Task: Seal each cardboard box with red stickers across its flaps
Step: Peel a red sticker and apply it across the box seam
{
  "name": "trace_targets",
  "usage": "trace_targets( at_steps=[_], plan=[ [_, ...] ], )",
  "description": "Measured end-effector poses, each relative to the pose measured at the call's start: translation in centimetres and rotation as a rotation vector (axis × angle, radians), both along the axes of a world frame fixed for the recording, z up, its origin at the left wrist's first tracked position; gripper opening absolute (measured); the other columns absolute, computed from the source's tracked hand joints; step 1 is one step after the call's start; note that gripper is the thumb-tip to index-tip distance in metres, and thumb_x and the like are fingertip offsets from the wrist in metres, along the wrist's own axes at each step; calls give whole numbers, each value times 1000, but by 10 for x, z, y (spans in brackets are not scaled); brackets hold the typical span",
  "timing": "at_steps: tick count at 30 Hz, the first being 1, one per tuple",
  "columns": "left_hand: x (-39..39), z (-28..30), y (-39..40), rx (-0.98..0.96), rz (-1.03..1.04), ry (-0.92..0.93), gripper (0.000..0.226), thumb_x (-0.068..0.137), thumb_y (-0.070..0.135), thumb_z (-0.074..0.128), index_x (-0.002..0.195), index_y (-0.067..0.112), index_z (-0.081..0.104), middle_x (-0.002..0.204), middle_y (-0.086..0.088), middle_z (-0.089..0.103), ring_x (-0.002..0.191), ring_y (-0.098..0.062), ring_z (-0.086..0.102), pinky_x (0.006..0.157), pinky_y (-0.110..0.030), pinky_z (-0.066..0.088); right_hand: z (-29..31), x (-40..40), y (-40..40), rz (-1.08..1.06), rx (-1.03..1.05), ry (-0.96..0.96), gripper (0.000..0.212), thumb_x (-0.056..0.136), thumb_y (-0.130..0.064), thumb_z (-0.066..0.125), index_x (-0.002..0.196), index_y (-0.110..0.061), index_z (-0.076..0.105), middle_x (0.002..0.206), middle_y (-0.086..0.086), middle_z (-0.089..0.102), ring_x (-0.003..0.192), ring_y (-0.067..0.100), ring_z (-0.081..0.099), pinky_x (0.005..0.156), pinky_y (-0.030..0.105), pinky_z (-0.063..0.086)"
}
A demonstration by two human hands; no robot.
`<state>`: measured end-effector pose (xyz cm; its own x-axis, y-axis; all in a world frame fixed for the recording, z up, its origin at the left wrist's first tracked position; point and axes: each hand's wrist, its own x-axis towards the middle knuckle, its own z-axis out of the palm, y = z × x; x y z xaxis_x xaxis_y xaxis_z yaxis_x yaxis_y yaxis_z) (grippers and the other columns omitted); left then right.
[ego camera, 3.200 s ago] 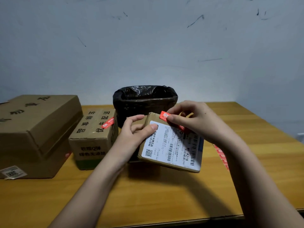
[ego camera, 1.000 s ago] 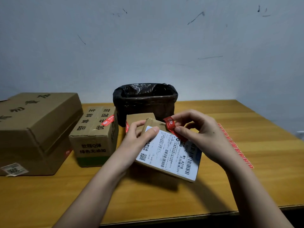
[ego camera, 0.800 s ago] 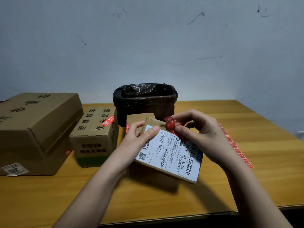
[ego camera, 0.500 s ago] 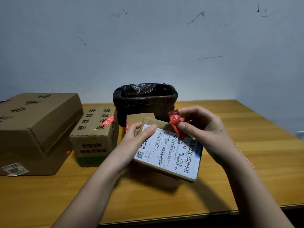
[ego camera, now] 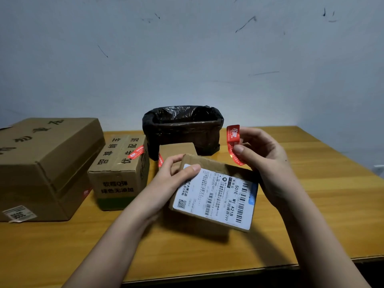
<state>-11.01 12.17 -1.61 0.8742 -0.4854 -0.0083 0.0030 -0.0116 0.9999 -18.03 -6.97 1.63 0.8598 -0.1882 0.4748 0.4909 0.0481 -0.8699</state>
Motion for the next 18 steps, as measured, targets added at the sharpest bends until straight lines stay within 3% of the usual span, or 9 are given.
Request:
trace_targets(
  at_steps=[9, 14, 18],
  plan=[
    [-5, -28, 9, -35, -22, -171, 90, 52, 46, 78, 132, 38, 40, 131, 4, 54, 115, -11, 60, 90, -25, 52, -7, 1, -8, -49, 26, 30, 27, 71, -11, 69, 95, -24, 71, 88, -1, 63, 82, 11, 59, 73, 20, 51],
    [-17, -47, 11, -21, 52, -305, 84, 54, 45, 81, 126, 57, 37, 139, 7, 42, 122, -5, 52, 103, -33, 46, -12, 1, -8, -62, 31, 57, 27, 72, -13, 68, 93, -29, 72, 87, -3, 64, 83, 11, 60, 73, 21, 52],
    [-19, -57, 12, -18, 70, -343, 89, 55, 43, 82, 127, 61, 34, 139, 7, 41, 126, -8, 49, 106, -39, 44, -15, 1, -7, -85, 24, 80, 30, 81, -3, 65, 92, -31, 73, 86, -5, 65, 83, 9, 61, 71, 20, 53]
  ],
)
